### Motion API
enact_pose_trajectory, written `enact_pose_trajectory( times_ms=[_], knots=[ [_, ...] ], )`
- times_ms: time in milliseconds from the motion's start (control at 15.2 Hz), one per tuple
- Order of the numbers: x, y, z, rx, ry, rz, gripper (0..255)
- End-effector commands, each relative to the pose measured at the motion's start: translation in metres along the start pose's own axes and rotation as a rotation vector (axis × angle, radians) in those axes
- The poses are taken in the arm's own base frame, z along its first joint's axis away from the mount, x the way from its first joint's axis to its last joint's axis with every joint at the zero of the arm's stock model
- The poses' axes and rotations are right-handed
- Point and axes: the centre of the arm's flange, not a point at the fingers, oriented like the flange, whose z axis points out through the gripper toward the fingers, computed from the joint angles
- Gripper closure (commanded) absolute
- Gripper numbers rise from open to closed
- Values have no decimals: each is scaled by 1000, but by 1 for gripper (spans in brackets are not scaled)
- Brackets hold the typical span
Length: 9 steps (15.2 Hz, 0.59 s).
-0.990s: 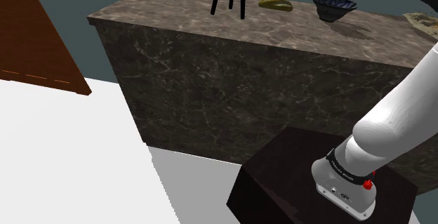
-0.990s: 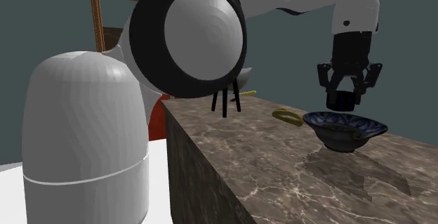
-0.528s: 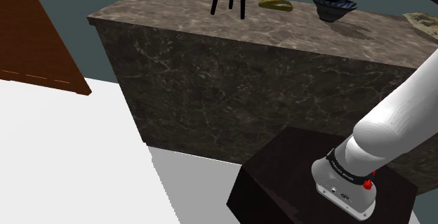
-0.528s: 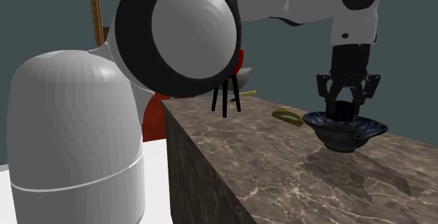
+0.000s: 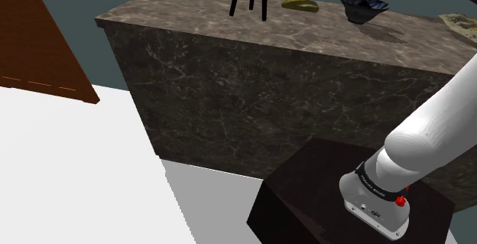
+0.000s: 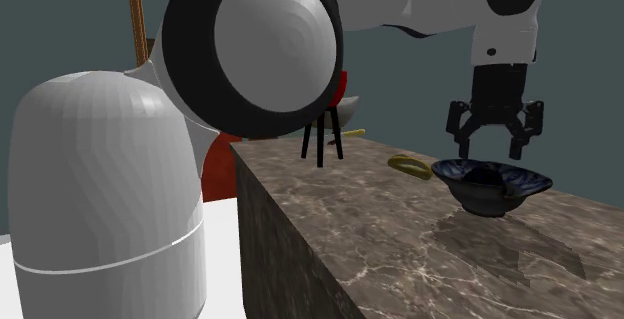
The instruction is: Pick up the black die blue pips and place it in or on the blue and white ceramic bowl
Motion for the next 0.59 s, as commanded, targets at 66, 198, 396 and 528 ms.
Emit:
enact_pose_trajectory(
  times_ms=[66, 198, 396, 528],
  knots=[
    [0, 0, 0, 0, 0, 0, 0],
    [0, 0, -13, 0, 0, 0, 0],
    [0, 0, -50, 0, 0, 0, 0],
    [0, 0, -50, 0, 0, 0, 0]
  ],
)
